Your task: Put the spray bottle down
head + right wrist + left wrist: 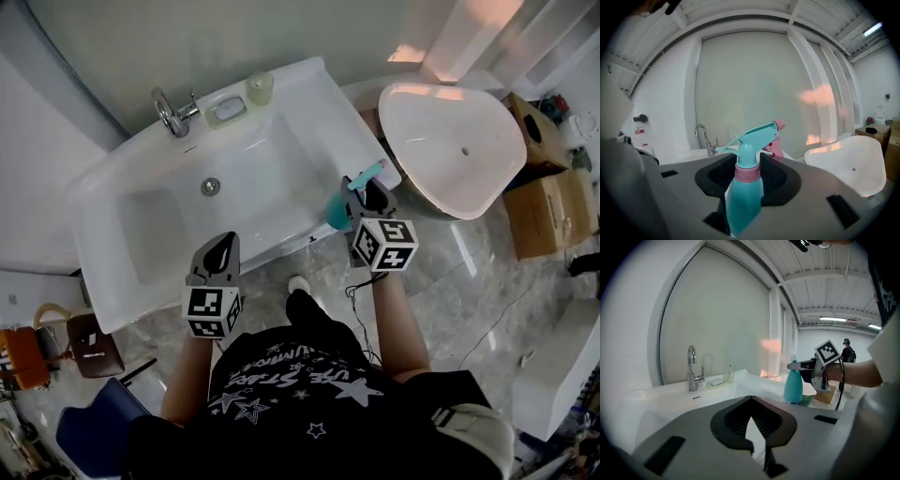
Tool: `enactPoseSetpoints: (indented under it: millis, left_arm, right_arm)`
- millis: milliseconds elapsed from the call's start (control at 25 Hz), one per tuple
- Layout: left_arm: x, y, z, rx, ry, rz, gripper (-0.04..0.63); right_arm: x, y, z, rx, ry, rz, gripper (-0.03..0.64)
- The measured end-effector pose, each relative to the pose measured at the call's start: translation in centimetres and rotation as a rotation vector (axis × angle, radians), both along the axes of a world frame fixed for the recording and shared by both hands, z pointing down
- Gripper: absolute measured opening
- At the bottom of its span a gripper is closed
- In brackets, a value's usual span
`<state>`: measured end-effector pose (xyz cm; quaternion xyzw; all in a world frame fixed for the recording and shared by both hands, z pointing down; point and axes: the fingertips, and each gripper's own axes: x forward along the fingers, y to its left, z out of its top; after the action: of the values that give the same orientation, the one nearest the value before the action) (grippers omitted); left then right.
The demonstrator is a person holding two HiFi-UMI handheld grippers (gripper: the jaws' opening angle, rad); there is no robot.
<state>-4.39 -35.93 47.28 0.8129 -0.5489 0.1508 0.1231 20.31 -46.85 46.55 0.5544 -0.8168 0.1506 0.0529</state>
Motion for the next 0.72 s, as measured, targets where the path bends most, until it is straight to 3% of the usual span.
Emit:
enactPoseSetpoints:
  millis: [280, 720]
  left_arm:
    - [1.3, -5.3, 0.7, -0.019, -0.032, -0.057, 0.015]
    - [3.1, -11.0, 3.1, -0.084, -0.052, -0.11, 0.015]
  right_arm:
    - [1.7, -7.6, 0.1, 0.077, 0.08, -0.078, 0.163]
    - [3.6, -17.6, 3.8, 0.071, 0.029, -0.078, 0.163]
